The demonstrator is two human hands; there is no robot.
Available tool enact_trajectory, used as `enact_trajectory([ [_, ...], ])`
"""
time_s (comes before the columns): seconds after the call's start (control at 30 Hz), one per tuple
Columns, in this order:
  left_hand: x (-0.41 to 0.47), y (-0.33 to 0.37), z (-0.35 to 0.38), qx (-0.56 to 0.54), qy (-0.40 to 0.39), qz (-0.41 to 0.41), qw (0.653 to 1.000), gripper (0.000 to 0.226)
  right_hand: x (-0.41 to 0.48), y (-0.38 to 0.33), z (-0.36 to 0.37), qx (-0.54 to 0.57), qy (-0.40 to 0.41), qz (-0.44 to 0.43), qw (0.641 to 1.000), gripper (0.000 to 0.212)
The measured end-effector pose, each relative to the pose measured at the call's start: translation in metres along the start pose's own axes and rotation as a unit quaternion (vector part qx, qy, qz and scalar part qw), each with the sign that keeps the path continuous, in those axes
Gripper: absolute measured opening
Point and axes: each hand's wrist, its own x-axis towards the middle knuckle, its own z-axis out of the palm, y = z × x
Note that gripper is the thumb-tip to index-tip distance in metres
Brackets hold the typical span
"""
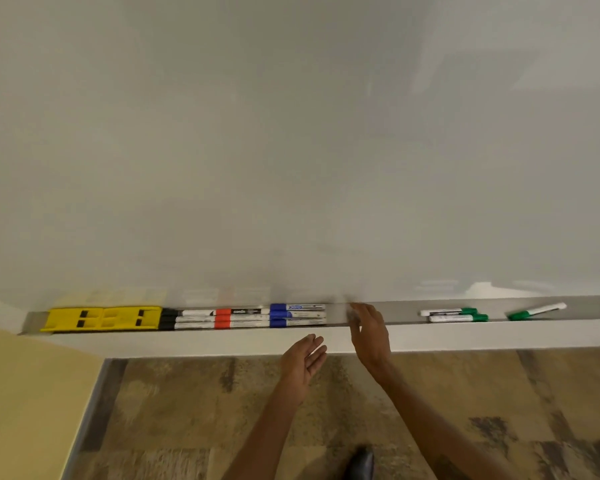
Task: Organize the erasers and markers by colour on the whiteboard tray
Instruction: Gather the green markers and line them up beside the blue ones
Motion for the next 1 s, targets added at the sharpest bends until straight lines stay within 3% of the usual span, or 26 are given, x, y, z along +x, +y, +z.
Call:
enact_trajectory([
  [0.17, 0.0, -0.029, 0.029, 0.026, -0.032, -0.016, 0.999, 0.038, 0.001, 0.055, -0.065, -0.055, 0.049, -0.002, 0.997, 0.027],
  [0.3, 0.001, -0.054, 0.049, 0.059, -0.057, -0.032, 0.996, 0.041, 0.007, 0.105, -0.113, -0.105, 0.061, 0.043, 0.992, 0.031],
  [0.47, -0.004, -0.083, 0.076, 0.089, -0.08, -0.047, 0.992, 0.034, 0.014, 0.159, -0.153, -0.197, 0.0, 0.086, 0.977, 0.037],
  [0.73, -0.002, -0.109, 0.107, 0.118, -0.091, -0.055, 0.987, 0.033, 0.027, 0.185, -0.164, -0.251, -0.079, 0.042, 0.964, 0.037],
  [1.0, 0.0, -0.123, 0.13, 0.138, -0.093, -0.056, 0.984, 0.034, 0.037, 0.186, -0.177, -0.268, -0.107, -0.022, 0.957, 0.03],
])
